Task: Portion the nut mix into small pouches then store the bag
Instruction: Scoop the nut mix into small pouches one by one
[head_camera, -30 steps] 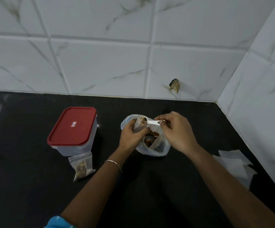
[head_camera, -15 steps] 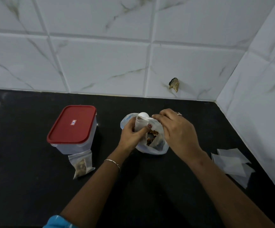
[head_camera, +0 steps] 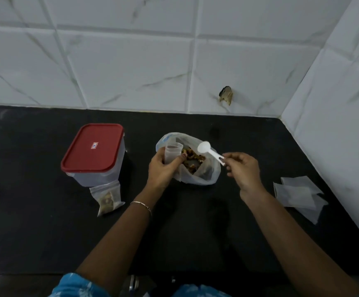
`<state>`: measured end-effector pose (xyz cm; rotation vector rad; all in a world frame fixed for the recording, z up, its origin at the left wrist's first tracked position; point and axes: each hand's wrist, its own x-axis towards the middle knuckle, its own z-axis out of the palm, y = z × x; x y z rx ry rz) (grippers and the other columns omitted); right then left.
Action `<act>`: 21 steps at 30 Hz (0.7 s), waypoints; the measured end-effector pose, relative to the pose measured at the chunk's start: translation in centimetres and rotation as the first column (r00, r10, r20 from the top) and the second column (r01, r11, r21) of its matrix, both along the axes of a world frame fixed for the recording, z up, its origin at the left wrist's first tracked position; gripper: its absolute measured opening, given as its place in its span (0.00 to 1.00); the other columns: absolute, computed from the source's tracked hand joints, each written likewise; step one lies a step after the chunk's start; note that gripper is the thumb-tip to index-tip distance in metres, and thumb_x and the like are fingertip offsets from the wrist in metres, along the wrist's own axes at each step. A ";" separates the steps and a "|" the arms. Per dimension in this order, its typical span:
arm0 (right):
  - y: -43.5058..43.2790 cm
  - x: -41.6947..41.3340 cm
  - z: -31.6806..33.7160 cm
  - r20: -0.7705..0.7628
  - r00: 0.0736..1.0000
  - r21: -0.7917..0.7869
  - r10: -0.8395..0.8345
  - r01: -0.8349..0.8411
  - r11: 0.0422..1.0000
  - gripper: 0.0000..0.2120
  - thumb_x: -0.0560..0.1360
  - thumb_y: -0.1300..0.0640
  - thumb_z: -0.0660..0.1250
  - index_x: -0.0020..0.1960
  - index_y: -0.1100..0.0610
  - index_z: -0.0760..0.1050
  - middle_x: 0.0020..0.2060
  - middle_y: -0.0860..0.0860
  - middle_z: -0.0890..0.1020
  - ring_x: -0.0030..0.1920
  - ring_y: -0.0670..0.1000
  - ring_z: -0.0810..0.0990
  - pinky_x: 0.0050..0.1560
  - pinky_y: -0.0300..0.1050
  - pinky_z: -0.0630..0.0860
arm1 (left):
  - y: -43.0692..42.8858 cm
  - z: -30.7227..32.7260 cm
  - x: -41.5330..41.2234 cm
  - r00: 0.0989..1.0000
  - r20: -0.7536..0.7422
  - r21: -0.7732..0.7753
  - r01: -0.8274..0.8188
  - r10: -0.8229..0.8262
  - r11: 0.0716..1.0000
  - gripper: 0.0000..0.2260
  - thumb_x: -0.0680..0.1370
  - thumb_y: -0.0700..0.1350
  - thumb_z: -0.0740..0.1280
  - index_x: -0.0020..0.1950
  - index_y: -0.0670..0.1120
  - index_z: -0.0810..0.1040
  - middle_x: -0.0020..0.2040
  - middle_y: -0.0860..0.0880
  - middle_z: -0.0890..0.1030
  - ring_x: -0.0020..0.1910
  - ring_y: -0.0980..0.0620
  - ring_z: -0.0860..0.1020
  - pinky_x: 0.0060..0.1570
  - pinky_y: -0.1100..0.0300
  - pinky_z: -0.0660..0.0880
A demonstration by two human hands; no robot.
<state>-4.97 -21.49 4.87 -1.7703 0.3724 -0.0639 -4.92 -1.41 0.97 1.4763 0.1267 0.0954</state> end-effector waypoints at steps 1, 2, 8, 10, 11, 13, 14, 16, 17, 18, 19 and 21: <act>-0.1 -0.2 -0.9 -0.051 0.999 0.005 0.008 -0.008 1.000 0.05 0.74 0.63 0.70 0.48 0.56 0.82 0.45 0.53 0.83 0.41 0.45 0.78 0.39 0.39 0.75 | 0.2 -0.2 -0.4 1.000 -0.007 -0.006 -0.008 0.008 1.000 0.15 0.73 0.45 0.73 0.59 0.48 0.77 0.54 0.49 0.82 0.53 0.53 0.82 0.49 0.58 0.81; -0.2 -0.4 -1.6 -0.099 0.995 0.025 0.009 -0.007 1.000 0.04 0.74 0.63 0.70 0.47 0.57 0.82 0.44 0.53 0.83 0.41 0.46 0.79 0.40 0.39 0.77 | 0.4 -0.3 -0.8 1.000 -0.016 -0.010 -0.012 0.012 1.000 0.15 0.74 0.45 0.73 0.59 0.48 0.77 0.54 0.49 0.82 0.52 0.54 0.82 0.47 0.60 0.80; 0.1 -1.3 -4.2 -0.192 0.980 0.071 0.050 -0.037 0.997 0.03 0.73 0.64 0.71 0.46 0.59 0.80 0.44 0.55 0.83 0.46 0.50 0.83 0.46 0.43 0.81 | 1.0 -1.0 -2.9 0.997 -0.063 0.011 -0.033 0.034 0.999 0.14 0.74 0.47 0.72 0.58 0.52 0.76 0.53 0.53 0.81 0.49 0.61 0.81 0.43 0.65 0.76; 0.0 -1.3 -4.9 -0.186 0.982 0.033 0.044 -0.039 0.999 0.03 0.72 0.64 0.73 0.45 0.59 0.80 0.44 0.56 0.84 0.45 0.50 0.84 0.46 0.44 0.82 | 0.9 -1.2 -3.4 0.997 -0.074 0.006 -0.031 0.032 0.999 0.14 0.74 0.46 0.72 0.58 0.52 0.76 0.53 0.53 0.81 0.48 0.63 0.80 0.41 0.67 0.76; 0.0 -1.3 -5.1 -0.181 0.983 0.013 0.037 -0.035 0.999 0.04 0.72 0.63 0.73 0.45 0.59 0.80 0.44 0.56 0.84 0.45 0.50 0.84 0.46 0.44 0.82 | 0.8 -1.2 -3.6 0.997 -0.076 0.008 -0.031 0.032 0.999 0.14 0.74 0.46 0.73 0.58 0.51 0.76 0.53 0.53 0.81 0.48 0.63 0.80 0.41 0.68 0.76; 0.0 -1.2 -5.3 -0.145 0.989 -0.092 0.007 -0.021 0.996 0.04 0.72 0.60 0.73 0.45 0.56 0.79 0.44 0.54 0.83 0.45 0.50 0.83 0.47 0.47 0.82 | 0.5 -1.2 -3.9 0.997 -0.075 0.014 -0.025 0.026 1.000 0.15 0.74 0.45 0.73 0.58 0.51 0.75 0.53 0.54 0.81 0.49 0.61 0.80 0.40 0.69 0.76; 0.1 -1.2 -5.1 -0.100 0.995 -0.179 -0.006 -0.012 0.984 0.04 0.72 0.58 0.73 0.45 0.54 0.79 0.44 0.52 0.83 0.45 0.49 0.83 0.47 0.47 0.81 | 0.3 -1.0 -4.0 0.997 -0.077 0.014 -0.020 0.021 1.000 0.15 0.74 0.45 0.73 0.58 0.51 0.75 0.52 0.54 0.80 0.49 0.61 0.80 0.40 0.69 0.76; 0.8 -1.5 -3.9 0.053 0.998 -0.287 0.018 -0.002 0.958 0.05 0.72 0.55 0.73 0.47 0.51 0.79 0.45 0.49 0.81 0.47 0.47 0.81 0.48 0.45 0.79 | 0.0 -0.7 -4.1 0.997 -0.072 0.005 -0.015 0.016 1.000 0.16 0.74 0.44 0.73 0.59 0.50 0.73 0.52 0.55 0.80 0.48 0.62 0.79 0.39 0.71 0.76; 1.3 -1.6 -3.1 0.141 0.987 -0.281 0.072 -0.030 0.959 0.05 0.72 0.55 0.73 0.47 0.50 0.79 0.47 0.49 0.81 0.47 0.45 0.80 0.47 0.44 0.79 | -0.1 -0.6 -4.1 0.998 -0.065 0.001 -0.015 0.015 1.000 0.17 0.73 0.44 0.73 0.59 0.50 0.73 0.52 0.55 0.80 0.48 0.62 0.80 0.39 0.71 0.76; 1.9 -1.7 -2.1 0.217 0.963 -0.258 0.159 -0.100 0.961 0.05 0.72 0.55 0.73 0.48 0.50 0.80 0.48 0.48 0.80 0.46 0.43 0.80 0.46 0.42 0.79 | -0.3 -0.4 -4.1 0.998 -0.059 0.001 -0.015 0.015 1.000 0.17 0.73 0.44 0.74 0.59 0.49 0.74 0.53 0.53 0.80 0.49 0.61 0.80 0.41 0.70 0.77; 2.7 -2.0 -0.9 0.268 0.923 -0.250 0.275 -0.209 0.945 0.06 0.73 0.55 0.73 0.50 0.50 0.81 0.49 0.48 0.79 0.45 0.41 0.79 0.46 0.38 0.78 | -0.5 -0.3 -4.1 0.999 -0.051 0.000 -0.016 0.016 1.000 0.18 0.72 0.45 0.75 0.59 0.48 0.74 0.53 0.52 0.81 0.51 0.58 0.81 0.43 0.67 0.78; 4.1 -2.5 1.3 0.268 0.811 -0.355 0.521 -0.419 0.836 0.11 0.74 0.53 0.72 0.56 0.48 0.81 0.53 0.46 0.75 0.48 0.40 0.77 0.50 0.33 0.74 | -0.7 -0.2 -3.9 1.000 -0.024 -0.010 -0.012 0.012 1.000 0.18 0.71 0.44 0.76 0.58 0.49 0.75 0.54 0.49 0.82 0.53 0.52 0.81 0.48 0.60 0.80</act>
